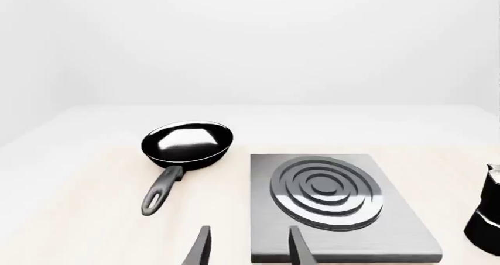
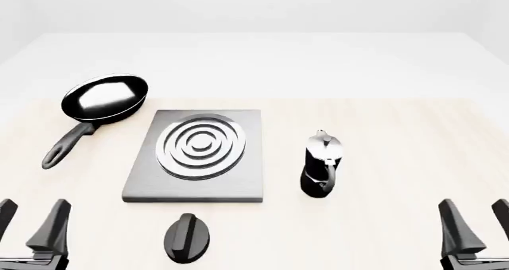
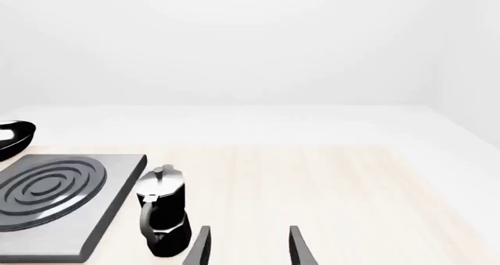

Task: Turn on the stove and put the moka pot on it.

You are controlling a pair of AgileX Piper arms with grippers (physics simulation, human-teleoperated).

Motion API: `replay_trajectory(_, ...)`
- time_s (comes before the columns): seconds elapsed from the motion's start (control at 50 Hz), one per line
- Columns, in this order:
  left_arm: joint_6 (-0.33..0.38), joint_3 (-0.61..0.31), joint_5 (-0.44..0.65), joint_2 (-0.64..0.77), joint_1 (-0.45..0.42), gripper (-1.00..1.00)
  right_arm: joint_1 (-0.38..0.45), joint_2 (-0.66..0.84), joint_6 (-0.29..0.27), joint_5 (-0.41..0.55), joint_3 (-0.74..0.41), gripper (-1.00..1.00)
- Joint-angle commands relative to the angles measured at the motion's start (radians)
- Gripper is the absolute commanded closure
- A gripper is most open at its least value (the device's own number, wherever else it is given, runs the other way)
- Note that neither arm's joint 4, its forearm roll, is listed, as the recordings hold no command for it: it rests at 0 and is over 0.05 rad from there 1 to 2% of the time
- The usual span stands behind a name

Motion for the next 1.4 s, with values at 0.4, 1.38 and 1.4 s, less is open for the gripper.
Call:
replay_trajectory(0.4, -0.010, -0.073, -0.105, 0.307, 0.033, -1.00, -0.004, 0.014, 0.012, -0.004, 0.001, -1.00)
replay_trajectory(1.38, 0.069, -0.521, 0.274, 0.742, -0.243, -1.00, -0.001, 0.051, 0.011, -0.029, 0.001, -1.00)
replay_trajectory(1.4, 0.069, -0.525, 0.277, 0.740, -0.240, -1.00, -0.001, 0.053, 0.011, -0.031, 0.001, -1.00)
